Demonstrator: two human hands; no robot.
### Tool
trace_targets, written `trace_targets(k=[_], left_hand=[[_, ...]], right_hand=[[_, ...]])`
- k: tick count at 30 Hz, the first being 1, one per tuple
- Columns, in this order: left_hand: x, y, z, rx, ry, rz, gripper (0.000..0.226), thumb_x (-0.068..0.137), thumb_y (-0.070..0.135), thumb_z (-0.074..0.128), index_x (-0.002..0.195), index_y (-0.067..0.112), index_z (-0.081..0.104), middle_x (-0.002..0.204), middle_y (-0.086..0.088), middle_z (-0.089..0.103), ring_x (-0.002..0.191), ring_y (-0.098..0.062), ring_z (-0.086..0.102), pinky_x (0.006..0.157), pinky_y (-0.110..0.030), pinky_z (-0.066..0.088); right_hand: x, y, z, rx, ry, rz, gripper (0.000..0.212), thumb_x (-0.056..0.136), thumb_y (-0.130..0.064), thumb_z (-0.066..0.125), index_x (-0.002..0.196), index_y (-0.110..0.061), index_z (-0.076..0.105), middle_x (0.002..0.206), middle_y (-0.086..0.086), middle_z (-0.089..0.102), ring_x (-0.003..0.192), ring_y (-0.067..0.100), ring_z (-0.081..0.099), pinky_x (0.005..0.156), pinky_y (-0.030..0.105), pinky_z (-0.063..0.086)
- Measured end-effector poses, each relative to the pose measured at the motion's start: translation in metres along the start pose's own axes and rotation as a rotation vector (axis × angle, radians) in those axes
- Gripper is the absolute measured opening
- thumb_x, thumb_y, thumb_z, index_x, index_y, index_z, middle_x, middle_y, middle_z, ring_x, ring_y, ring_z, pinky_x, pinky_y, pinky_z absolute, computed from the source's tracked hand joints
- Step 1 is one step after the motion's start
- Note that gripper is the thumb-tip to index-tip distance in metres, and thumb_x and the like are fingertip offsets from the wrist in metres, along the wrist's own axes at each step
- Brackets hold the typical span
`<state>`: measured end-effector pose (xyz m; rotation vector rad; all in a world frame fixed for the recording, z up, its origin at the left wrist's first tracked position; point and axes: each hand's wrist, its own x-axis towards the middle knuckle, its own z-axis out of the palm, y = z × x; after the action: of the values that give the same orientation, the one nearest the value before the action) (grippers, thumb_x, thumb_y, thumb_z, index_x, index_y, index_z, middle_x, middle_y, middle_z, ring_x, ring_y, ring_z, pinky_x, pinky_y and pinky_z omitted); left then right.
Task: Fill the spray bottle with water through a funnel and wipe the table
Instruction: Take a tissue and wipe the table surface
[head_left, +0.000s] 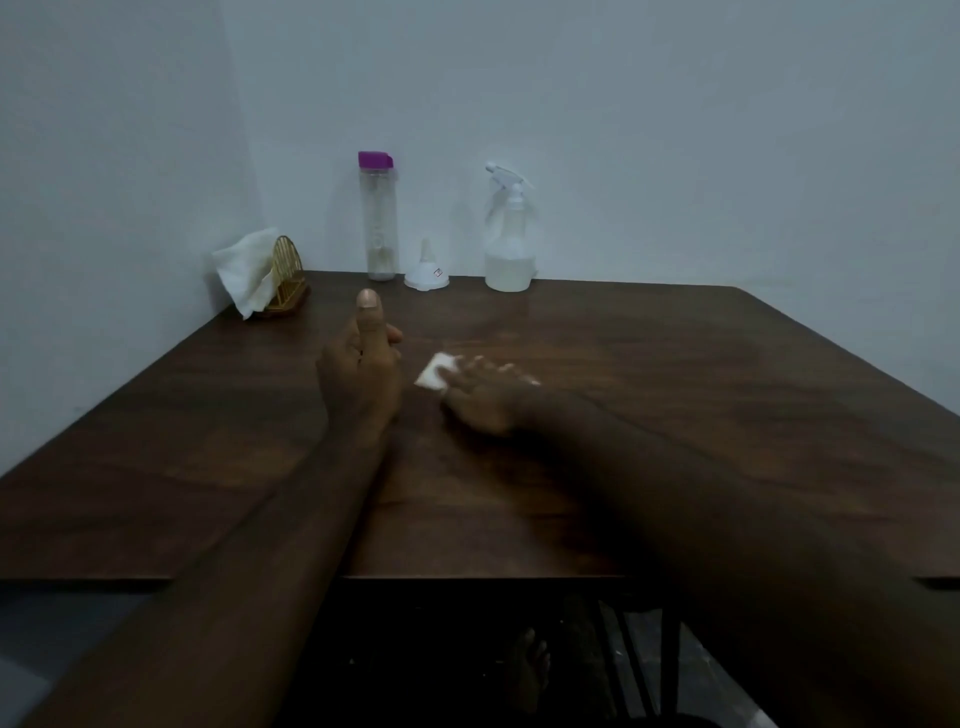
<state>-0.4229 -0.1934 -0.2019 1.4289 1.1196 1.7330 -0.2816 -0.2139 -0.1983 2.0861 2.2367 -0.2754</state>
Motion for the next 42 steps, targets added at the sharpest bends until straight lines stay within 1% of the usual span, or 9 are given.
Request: trace_targets(k=[3,7,10,17,23,29,36,40,42], left_hand=[[0.01,-0.002,-0.003,-0.024,0.045,-0.208,0.065,0.093,0.069,0.026,0.067,0.019,0.06,0.061,0.002,0.059,0.062,-0.013,0.056,0.07,-0.035,0.045],[0.04,-0.013,-0.011,0.073,0.009,-0.331,0.078,0.091,0.072,0.019,0.086,0.011,0.067,0.063,0.001,0.06,0.058,-0.014,0.054,0.062,-0.031,0.041],[0.06,-0.021,-0.018,0.097,0.007,-0.346,0.074,0.091,0.072,0.02,0.071,0.014,0.061,0.062,0.0,0.058,0.059,-0.015,0.052,0.058,-0.03,0.039],[0.07,-0.031,-0.015,0.104,-0.043,-0.338,0.057,0.093,0.065,0.035,0.076,0.016,0.058,0.068,0.001,0.055,0.062,-0.013,0.049,0.06,-0.032,0.039],[0.079,-0.04,-0.003,0.384,-0.182,-0.153,0.032,0.099,0.029,0.047,0.073,0.012,0.054,0.067,-0.002,0.046,0.062,-0.014,0.044,0.063,-0.033,0.04],[0.082,-0.041,0.005,0.453,-0.229,-0.19,0.038,0.101,0.036,0.041,0.08,0.01,0.059,0.069,-0.003,0.049,0.063,-0.015,0.046,0.059,-0.031,0.039],[0.068,-0.033,0.002,0.49,-0.404,0.049,0.046,0.102,0.037,0.039,0.081,0.0,0.058,0.074,-0.013,0.057,0.065,-0.018,0.05,0.062,-0.035,0.042],[0.067,-0.032,0.002,0.512,-0.452,0.078,0.045,0.102,0.037,0.04,0.086,0.0,0.06,0.08,-0.016,0.06,0.073,-0.025,0.056,0.066,-0.037,0.044],[0.067,-0.033,0.004,0.511,-0.452,0.117,0.041,0.101,0.035,0.042,0.086,0.001,0.059,0.079,-0.014,0.059,0.072,-0.024,0.055,0.066,-0.038,0.044]], right_hand=[[0.002,0.001,0.0,0.028,-0.011,0.122,0.061,0.102,-0.053,0.013,0.157,-0.029,0.0,0.165,0.002,-0.008,0.152,0.024,-0.009,0.121,0.052,-0.004],[-0.027,-0.057,0.02,-0.031,0.01,-0.227,0.057,0.104,-0.047,0.015,0.157,-0.029,0.003,0.166,0.001,-0.004,0.152,0.021,-0.007,0.121,0.048,-0.003],[-0.027,-0.05,0.017,-0.038,0.002,-0.314,0.055,0.105,-0.043,0.018,0.157,-0.03,0.005,0.166,-0.001,-0.003,0.152,0.017,-0.006,0.122,0.045,-0.003],[0.049,0.024,-0.009,0.025,0.016,0.25,0.067,0.099,-0.061,0.012,0.157,-0.029,0.0,0.165,0.004,-0.008,0.152,0.025,-0.009,0.121,0.051,-0.004],[0.046,0.002,-0.005,-0.027,-0.009,-0.201,0.056,0.104,-0.049,0.014,0.156,-0.032,0.006,0.165,-0.002,-0.001,0.152,0.018,-0.002,0.123,0.045,0.0],[0.064,0.084,-0.016,-0.007,0.035,0.38,0.069,0.095,-0.068,0.008,0.155,-0.035,0.009,0.166,0.004,0.0,0.152,0.029,0.001,0.12,0.057,0.004],[0.029,0.024,-0.006,0.046,-0.035,-0.234,0.057,0.102,-0.054,0.016,0.155,-0.035,0.007,0.164,-0.007,-0.002,0.15,0.012,-0.005,0.122,0.044,-0.005],[0.048,0.103,-0.023,0.004,0.03,0.281,0.073,0.094,-0.069,0.004,0.157,-0.032,0.004,0.166,0.0,0.0,0.152,0.022,-0.002,0.121,0.054,0.001],[0.057,0.087,-0.018,0.018,0.066,0.327,0.082,0.089,-0.076,0.002,0.157,-0.031,0.005,0.166,0.003,0.001,0.152,0.024,-0.002,0.119,0.058,0.002]])
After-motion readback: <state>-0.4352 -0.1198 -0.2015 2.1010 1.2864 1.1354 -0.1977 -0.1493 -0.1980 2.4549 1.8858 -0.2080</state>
